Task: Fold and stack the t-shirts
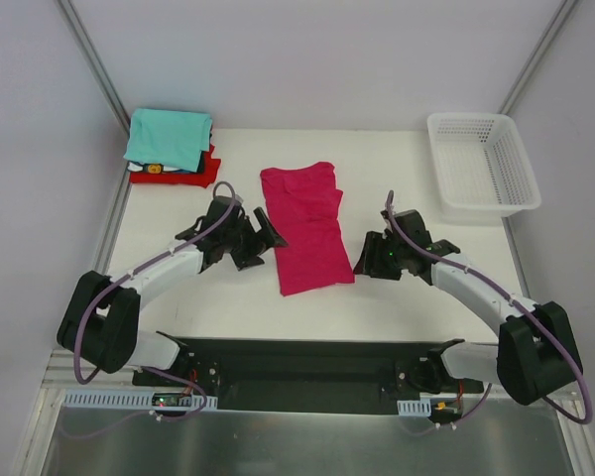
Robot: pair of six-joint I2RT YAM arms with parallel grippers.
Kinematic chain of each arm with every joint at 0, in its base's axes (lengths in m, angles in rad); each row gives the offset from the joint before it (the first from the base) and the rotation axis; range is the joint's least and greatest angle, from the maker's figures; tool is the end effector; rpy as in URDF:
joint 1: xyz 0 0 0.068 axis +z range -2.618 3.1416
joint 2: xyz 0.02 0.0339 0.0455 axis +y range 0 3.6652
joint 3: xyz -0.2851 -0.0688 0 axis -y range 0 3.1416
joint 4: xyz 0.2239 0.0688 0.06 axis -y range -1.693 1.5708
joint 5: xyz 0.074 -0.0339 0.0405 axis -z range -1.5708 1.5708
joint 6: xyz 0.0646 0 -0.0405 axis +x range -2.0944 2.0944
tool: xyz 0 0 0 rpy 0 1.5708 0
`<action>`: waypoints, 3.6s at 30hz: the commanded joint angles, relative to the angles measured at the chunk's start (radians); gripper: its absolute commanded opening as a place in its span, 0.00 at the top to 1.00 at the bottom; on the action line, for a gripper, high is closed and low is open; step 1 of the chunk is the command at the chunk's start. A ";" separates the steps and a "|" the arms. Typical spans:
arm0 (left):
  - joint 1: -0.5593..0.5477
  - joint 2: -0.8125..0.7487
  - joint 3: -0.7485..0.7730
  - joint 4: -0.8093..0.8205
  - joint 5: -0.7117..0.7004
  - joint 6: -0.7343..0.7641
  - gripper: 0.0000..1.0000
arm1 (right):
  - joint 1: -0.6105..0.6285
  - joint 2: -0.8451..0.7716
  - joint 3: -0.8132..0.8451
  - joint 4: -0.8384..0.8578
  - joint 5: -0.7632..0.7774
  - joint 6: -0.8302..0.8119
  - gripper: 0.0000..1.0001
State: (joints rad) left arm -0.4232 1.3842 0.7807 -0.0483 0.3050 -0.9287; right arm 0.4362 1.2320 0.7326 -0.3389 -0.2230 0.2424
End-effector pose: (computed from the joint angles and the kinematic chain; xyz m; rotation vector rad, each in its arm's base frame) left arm 0.2595 -0.1382 0.2337 -0.4241 2.3729 -1.0323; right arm 0.2134 0.1153 0.2260 -0.3434 2.4400 0.5742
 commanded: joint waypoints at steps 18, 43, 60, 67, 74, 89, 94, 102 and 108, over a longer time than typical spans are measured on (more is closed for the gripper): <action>-0.146 -0.082 -0.167 0.042 -0.027 -0.151 0.31 | 0.007 0.047 -0.058 0.124 -0.003 0.020 0.44; -0.213 0.048 -0.232 0.246 -0.035 -0.223 0.29 | 0.007 0.057 -0.050 0.135 -0.012 0.023 0.44; -0.242 0.101 -0.261 0.304 -0.046 -0.242 0.37 | 0.009 0.061 -0.048 0.132 -0.009 0.021 0.44; -0.243 0.076 -0.284 0.266 -0.040 -0.231 0.57 | 0.007 0.072 -0.048 0.143 -0.013 0.029 0.44; -0.246 0.088 -0.285 0.258 -0.030 -0.233 1.00 | 0.007 0.086 -0.039 0.149 -0.018 0.032 0.44; -0.247 0.096 -0.264 0.235 -0.017 -0.217 1.00 | 0.012 0.204 -0.048 0.297 -0.124 0.083 0.46; -0.246 0.087 -0.262 0.220 -0.024 -0.213 1.00 | 0.010 0.213 -0.053 0.311 -0.127 0.092 0.46; -0.247 0.087 -0.253 0.214 -0.026 -0.211 1.00 | 0.009 0.198 -0.084 0.313 -0.124 0.100 0.48; -0.246 0.087 -0.255 0.209 -0.029 -0.210 1.00 | 0.012 0.185 -0.116 0.320 -0.127 0.109 0.49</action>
State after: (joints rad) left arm -0.6559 1.4788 0.5137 0.2161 0.2825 -1.1629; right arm 0.4431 1.4475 0.6357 -0.0444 -0.3309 0.3351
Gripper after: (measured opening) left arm 0.019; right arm 0.515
